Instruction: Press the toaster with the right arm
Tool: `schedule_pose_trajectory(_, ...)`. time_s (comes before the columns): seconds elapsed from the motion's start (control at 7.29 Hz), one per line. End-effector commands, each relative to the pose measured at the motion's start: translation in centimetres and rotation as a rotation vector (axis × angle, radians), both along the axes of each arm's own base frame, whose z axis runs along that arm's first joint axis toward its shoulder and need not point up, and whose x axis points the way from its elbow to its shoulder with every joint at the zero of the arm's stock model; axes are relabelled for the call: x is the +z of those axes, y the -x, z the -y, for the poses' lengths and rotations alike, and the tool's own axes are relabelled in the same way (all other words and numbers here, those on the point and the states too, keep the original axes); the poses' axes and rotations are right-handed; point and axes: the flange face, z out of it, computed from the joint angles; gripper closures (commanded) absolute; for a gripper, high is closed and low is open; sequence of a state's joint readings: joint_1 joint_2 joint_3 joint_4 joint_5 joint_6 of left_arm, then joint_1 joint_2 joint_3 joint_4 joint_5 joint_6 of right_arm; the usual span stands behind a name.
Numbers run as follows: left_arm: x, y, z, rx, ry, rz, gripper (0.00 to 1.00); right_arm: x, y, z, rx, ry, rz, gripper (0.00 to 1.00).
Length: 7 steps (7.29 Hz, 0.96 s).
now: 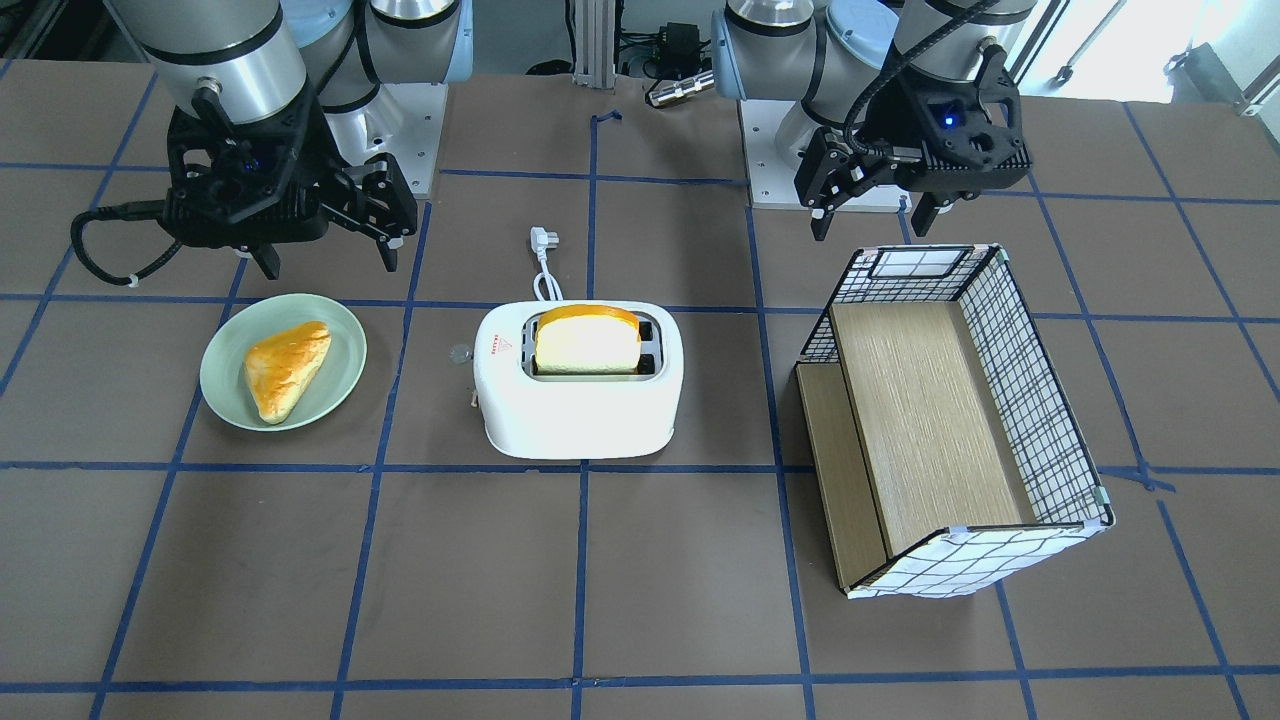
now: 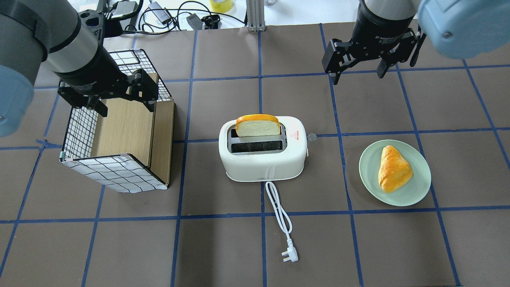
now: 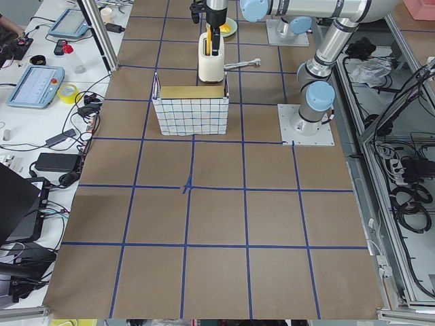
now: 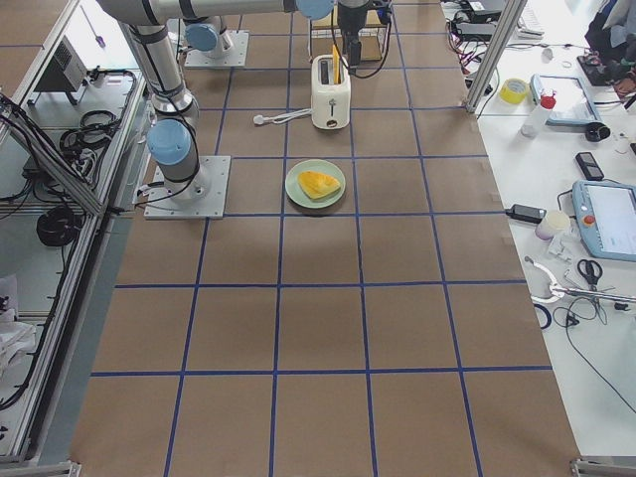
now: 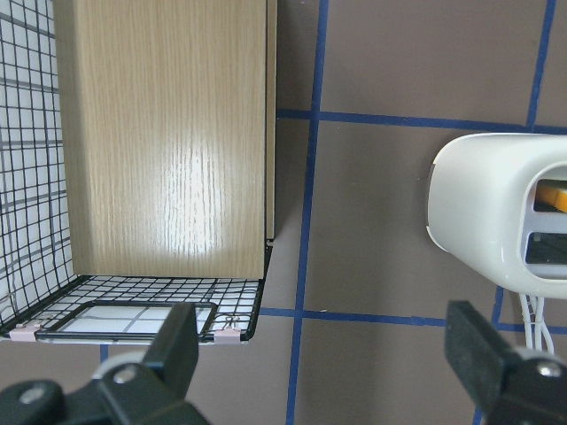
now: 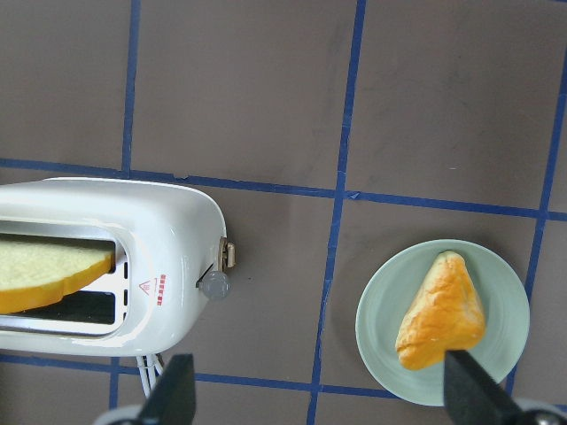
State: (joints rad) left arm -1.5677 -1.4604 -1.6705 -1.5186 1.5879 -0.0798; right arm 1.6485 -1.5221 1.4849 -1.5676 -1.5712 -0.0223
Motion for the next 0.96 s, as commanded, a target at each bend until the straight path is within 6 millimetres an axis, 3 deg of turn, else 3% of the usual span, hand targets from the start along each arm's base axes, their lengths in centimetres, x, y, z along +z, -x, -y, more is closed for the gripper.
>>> schedule_pose_trajectory(0.0, 0.00, 0.00, 0.00, 0.000, 0.000, 0.000, 0.00, 0.52, -0.07, -0.47, -0.016, 0.009, 0.002, 0.00)
schedule_pose_trajectory(0.82, 0.00, -0.01, 0.00, 0.000, 0.000, 0.001, 0.00, 0.98, 0.03, -0.03, -0.021, 0.020, -0.003, 0.00)
